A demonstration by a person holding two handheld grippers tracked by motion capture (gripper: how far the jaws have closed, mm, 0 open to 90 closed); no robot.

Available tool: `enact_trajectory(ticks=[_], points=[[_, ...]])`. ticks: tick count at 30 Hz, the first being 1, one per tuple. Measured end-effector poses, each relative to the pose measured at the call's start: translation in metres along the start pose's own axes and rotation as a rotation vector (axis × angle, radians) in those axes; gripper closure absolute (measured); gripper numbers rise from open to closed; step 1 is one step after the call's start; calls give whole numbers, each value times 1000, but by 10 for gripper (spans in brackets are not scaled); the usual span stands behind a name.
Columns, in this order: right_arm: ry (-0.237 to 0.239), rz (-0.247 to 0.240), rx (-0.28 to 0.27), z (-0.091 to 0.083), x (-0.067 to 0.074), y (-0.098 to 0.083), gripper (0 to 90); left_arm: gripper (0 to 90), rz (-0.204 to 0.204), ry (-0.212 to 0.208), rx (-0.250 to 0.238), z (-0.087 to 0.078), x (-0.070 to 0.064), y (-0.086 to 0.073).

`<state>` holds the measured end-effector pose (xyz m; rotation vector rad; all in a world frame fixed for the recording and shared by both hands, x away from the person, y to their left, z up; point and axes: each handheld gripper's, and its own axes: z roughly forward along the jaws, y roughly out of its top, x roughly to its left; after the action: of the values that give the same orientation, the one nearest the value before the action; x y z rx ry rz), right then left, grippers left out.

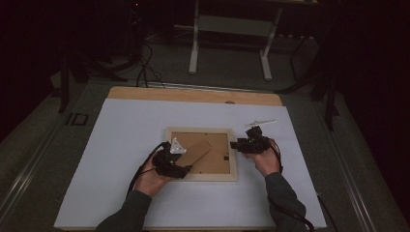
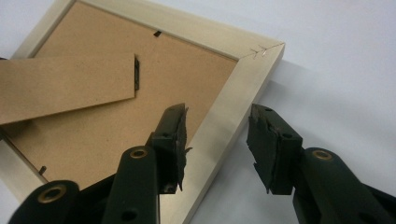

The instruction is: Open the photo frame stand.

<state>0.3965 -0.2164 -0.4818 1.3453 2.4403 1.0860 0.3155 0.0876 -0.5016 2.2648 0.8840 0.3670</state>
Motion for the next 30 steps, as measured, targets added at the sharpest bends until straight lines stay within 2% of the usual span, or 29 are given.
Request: enact_trajectory(ticks=[10,15,18,24,30], points=[[49,34,39,9,-9,9,505,353,43,32,-29,-4,-6,0],[69,62,67,16,-15,10,520,353,61,52,-39,-6,-9,0],[85,87,72,19,-19,10,520,353,75,64,-47,-7,-11,-1],[148,159,74,20,-28,10,518,353,94,73,-57,-8,-13,-1],[193,192,85,21,-33,9,543,353,107,80,-65,-8,-14,-1]])
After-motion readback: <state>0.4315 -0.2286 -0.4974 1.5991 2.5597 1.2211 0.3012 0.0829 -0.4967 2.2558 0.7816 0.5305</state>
